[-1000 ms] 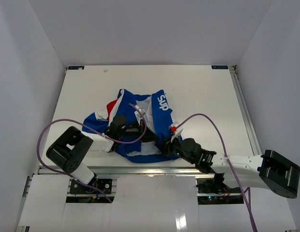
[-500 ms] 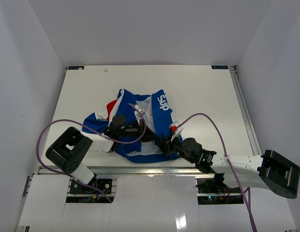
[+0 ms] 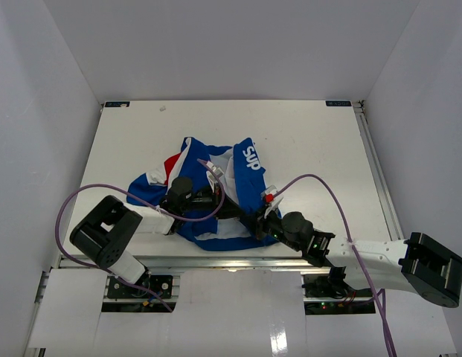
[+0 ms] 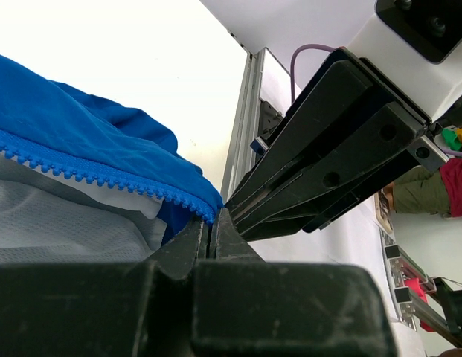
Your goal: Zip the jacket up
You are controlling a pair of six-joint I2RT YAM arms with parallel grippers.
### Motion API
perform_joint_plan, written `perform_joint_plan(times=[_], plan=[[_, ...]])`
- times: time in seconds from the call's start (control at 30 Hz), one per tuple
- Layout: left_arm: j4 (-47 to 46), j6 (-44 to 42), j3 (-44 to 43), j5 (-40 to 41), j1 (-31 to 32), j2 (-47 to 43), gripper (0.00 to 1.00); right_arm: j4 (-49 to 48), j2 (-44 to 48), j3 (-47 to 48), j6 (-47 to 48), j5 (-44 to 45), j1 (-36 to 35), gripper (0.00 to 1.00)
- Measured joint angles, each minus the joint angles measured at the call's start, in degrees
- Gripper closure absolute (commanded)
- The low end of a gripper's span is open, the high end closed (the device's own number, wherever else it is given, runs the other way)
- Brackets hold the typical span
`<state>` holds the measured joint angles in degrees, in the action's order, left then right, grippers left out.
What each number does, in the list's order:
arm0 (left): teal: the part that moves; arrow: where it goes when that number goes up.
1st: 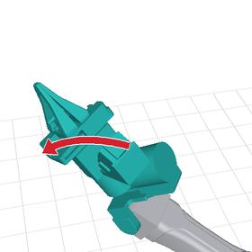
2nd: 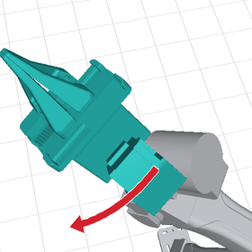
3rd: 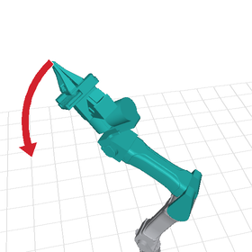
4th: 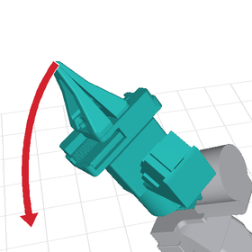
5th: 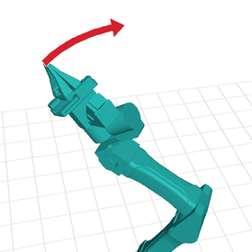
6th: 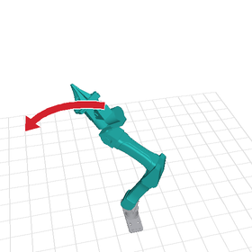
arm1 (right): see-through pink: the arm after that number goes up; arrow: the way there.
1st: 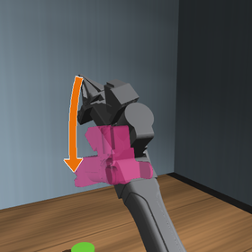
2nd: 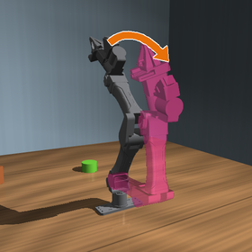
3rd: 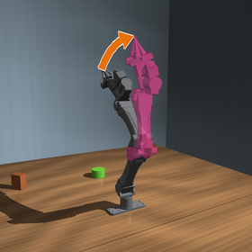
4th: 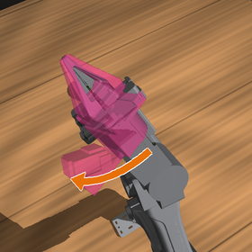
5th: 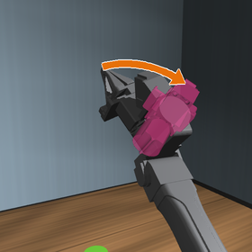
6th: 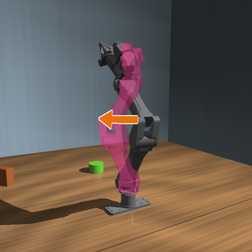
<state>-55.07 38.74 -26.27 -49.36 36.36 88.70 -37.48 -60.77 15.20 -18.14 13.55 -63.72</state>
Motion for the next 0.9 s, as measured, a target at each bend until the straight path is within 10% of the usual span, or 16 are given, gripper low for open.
perform_joint_plan(times=[0.2,0.9], plan=[[1.44,-1.0,0.12,-0.08,-0.06,-0.81,0.67,0.02,0.1,0.0,0.67,-0.6,-0.03,0.92],[6.06,-5.58,3.28,0.76,-0.25,-4.95,0.51,1.61,1.27,0.0,1.85,-1.66,-0.51,0.92]])
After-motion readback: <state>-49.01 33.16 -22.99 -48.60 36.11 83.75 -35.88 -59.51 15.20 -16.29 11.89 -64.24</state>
